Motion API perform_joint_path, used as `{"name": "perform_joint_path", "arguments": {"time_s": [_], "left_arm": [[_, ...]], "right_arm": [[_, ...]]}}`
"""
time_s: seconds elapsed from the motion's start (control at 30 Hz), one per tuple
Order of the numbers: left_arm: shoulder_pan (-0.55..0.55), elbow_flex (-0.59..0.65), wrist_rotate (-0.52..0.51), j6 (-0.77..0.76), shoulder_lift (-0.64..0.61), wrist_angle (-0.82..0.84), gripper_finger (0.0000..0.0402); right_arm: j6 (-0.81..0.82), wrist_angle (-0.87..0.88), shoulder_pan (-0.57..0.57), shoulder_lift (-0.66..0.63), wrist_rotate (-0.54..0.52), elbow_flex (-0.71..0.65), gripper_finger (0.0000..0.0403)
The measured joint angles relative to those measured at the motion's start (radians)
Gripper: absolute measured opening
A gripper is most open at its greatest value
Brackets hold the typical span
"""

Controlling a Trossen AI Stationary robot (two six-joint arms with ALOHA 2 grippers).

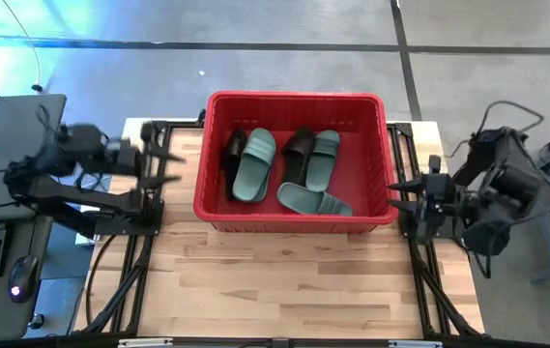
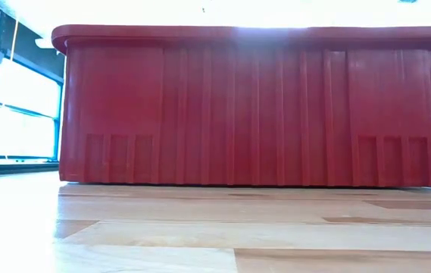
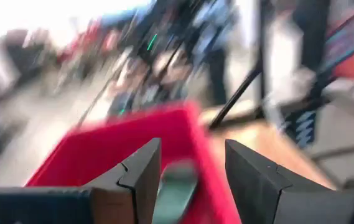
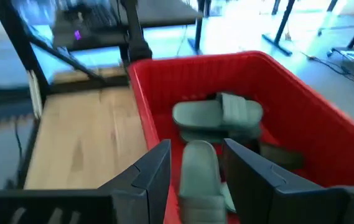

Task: Pick and place slides into bin
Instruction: Return to Home Position

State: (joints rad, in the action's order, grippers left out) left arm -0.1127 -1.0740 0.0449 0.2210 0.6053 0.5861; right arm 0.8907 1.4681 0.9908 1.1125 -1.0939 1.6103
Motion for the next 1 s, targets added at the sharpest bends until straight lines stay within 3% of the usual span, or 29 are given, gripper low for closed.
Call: {"name": "perform_joint_path", "arguments": {"time_s": [0.13,0.23,0.33,0.47,0.57,0.63,0.77,1.0], "left_arm": [[0.034,0.341,0.099,0.008,-0.177,-0.419,0.0161],[0.035,0.507,0.093,-0.032,-0.277,-0.584,0.0161],[0.035,0.607,0.081,-0.099,-0.346,-0.627,0.0161],[0.034,0.647,0.066,-0.124,-0.408,-0.646,0.0161],[0.035,0.649,0.077,-0.129,-0.423,-0.644,0.0161],[0.035,0.649,0.079,-0.152,-0.432,-0.634,0.0161],[0.035,0.649,0.102,-0.225,-0.437,-0.552,0.0161],[0.034,0.649,0.069,-0.159,-0.439,-0.551,0.0161]], "right_arm": [[-0.026,-0.321,0.067,-0.186,-0.077,-0.309,0.0134],[-0.202,-0.663,0.109,-0.312,-0.067,-0.502,0.0134],[-0.425,-1.074,0.120,-0.418,0.082,-0.682,0.0134],[-0.701,-1.640,0.113,-0.513,0.439,-0.925,0.0134],[-0.856,-1.928,0.105,-0.554,0.600,-1.079,0.0134],[-0.881,-1.994,0.104,-0.580,0.624,-1.157,0.0134],[-0.768,-1.972,0.103,-0.626,0.611,-1.266,0.0134],[-0.915,-1.877,0.102,-0.777,0.397,-1.317,0.0134]]}}
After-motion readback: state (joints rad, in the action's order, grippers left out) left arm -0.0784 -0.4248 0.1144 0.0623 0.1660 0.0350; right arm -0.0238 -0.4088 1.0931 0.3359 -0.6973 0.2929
